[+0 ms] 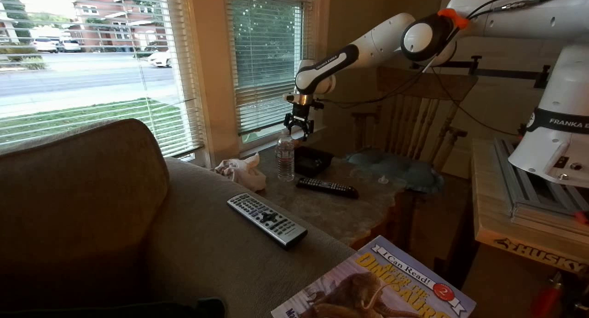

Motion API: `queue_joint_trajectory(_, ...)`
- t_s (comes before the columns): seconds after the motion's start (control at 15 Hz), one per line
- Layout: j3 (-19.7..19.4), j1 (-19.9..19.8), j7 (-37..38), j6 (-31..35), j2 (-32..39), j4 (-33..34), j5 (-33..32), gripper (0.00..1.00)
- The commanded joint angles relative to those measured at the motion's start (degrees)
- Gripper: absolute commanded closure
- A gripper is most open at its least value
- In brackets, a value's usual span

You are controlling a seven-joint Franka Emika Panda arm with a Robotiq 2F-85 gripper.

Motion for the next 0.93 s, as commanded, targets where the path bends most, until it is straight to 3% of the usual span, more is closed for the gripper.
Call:
queue_joint_trajectory(0.0,-1.6,0.6,-0.5,-0.2,0.0,0.3,1.8,0.00)
queue_joint_trajectory(0.47,-2.4,-0.3,-6.7,4.9,-0.1,-0.4,1.2,0.00)
queue_joint_trajectory(0.87,-1.1,-1.1,-6.5,7.7,-0.1,-2.0,3.2,0.00)
